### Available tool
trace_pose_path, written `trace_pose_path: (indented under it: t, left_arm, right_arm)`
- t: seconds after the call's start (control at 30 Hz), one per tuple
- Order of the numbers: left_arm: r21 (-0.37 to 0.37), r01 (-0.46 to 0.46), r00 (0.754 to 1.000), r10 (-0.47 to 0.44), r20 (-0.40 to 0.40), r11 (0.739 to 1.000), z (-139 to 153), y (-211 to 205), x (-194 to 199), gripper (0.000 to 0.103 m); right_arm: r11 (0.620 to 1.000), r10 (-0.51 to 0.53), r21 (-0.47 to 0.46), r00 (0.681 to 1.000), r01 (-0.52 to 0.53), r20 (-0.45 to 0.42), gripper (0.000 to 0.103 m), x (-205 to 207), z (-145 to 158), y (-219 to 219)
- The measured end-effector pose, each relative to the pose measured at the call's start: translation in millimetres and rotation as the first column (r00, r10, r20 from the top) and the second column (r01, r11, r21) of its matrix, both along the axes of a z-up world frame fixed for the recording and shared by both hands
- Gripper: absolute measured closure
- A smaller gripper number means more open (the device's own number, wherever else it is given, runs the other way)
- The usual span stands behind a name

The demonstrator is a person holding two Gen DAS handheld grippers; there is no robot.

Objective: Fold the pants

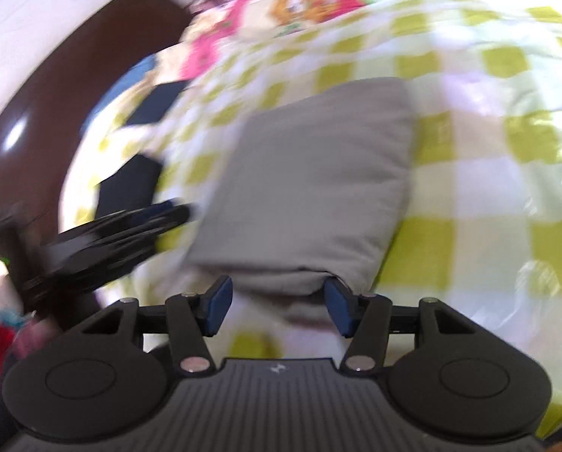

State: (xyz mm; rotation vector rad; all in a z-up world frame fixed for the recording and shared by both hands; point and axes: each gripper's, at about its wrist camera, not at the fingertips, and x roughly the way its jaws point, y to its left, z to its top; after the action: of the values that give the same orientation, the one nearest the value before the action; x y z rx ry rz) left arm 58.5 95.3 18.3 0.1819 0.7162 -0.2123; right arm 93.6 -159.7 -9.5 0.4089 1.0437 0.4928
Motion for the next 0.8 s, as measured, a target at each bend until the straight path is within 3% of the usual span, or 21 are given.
trace_pose_path:
  t: [0.1, 0.2, 0.3, 0.4, 0.47, 0.53, 0.7, 0.8]
  left_arm:
    - [-0.025, -0.012, 1.0, 0.012, -0.003, 1.0, -5, 2, 22, 0.062]
    - [-0.065, -0.009, 0.998, 0.005, -0.058, 0.998, -15, 6, 36, 0.062]
    - [-0.036, 0.017, 0.996, -0.02, -0.091, 0.999, -27, 2, 34, 0.062]
    - [-0.027, 0.007, 0.993, -0.01, -0.117, 1.0, -38, 0, 31, 0.062]
    - [-0.06, -0.016, 0.992, 0.008, -0.129, 0.998, -38, 0, 33, 0.063]
    - [-0.099, -0.038, 0.992, 0.026, -0.127, 0.994, -34, 1, 36, 0.063]
    - [-0.136, -0.08, 0.993, 0.066, -0.101, 0.988, -20, 3, 45, 0.063]
    - [-0.067, -0.071, 0.991, 0.063, -0.114, 0.995, -31, -8, 57, 0.063]
  right_arm:
    - [0.998, -0.064, -0.006, 0.997, 0.063, -0.044, 0.045, 25, -12, -4]
    - [0.995, -0.058, 0.082, 0.995, 0.065, -0.084, 0.045, 21, -6, -16]
    - [1.0, 0.002, 0.007, 0.993, -0.002, -0.116, 0.043, 2, 1, -27]
    - [0.999, -0.028, -0.047, 0.999, 0.026, -0.039, 0.042, -2, 13, -38]
    - [0.997, -0.073, -0.016, 0.997, 0.073, 0.006, 0.04, 15, 13, -43]
    - [0.995, -0.097, 0.012, 0.995, 0.097, 0.011, 0.04, 41, -1, -41]
    - [0.993, -0.081, -0.086, 0.997, 0.08, -0.001, 0.04, 85, -36, -18]
    - [0.99, -0.049, -0.128, 0.999, 0.051, 0.022, 0.04, 85, -42, -8]
